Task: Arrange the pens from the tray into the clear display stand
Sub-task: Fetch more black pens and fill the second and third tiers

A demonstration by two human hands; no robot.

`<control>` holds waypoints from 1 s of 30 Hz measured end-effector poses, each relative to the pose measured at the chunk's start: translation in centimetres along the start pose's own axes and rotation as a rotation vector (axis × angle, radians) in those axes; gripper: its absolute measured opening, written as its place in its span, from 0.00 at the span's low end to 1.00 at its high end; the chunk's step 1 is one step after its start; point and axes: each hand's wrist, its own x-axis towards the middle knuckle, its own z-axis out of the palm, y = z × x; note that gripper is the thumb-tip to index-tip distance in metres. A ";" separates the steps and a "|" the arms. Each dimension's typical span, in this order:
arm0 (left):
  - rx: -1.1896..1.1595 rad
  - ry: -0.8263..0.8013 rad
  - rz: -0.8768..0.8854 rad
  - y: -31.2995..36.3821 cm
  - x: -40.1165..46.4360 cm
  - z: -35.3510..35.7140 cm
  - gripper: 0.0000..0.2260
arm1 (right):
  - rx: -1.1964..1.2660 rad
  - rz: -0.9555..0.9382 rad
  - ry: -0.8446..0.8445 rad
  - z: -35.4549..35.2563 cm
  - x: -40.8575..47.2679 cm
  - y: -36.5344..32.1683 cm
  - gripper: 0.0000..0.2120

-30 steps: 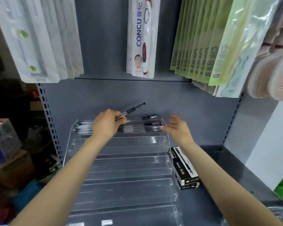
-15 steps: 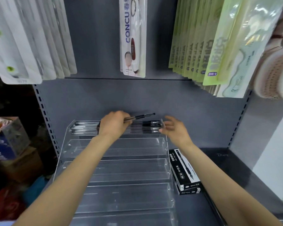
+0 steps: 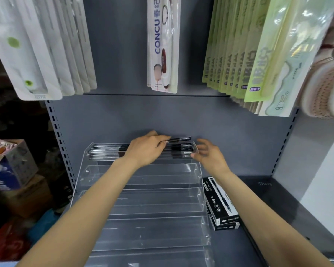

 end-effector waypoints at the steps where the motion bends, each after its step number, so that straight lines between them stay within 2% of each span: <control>1: -0.045 -0.026 0.019 0.0 0.1 0.1 0.17 | -0.002 0.001 -0.007 -0.1 0.0 -0.1 0.27; 5: -0.040 -0.035 0.053 -0.1 0.7 0.8 0.16 | -0.005 0.004 -0.026 -0.1 0.0 -0.1 0.28; 12: -0.059 0.059 0.069 -0.6 1.2 1.5 0.13 | 0.009 0.005 -0.008 -0.1 0.0 0.1 0.28; 17: -0.076 0.124 0.187 -1.8 -0.6 1.7 0.12 | 0.003 0.006 -0.001 0.0 -0.2 0.1 0.25; 21: 0.028 0.062 0.204 -2.2 -1.4 1.8 0.15 | 0.001 -0.004 0.054 0.4 -0.6 0.1 0.18; 25: 0.068 0.064 0.204 -1.8 -1.4 2.1 0.17 | -0.009 0.006 0.112 0.9 -1.1 -0.2 0.16; 28: 0.020 0.085 0.199 -1.9 -1.6 2.0 0.16 | -0.049 0.022 0.162 1.3 -1.7 -0.6 0.16; 30: -0.076 0.171 0.196 -2.0 -2.1 1.8 0.13 | -0.151 -0.021 0.233 1.9 -2.6 -1.1 0.17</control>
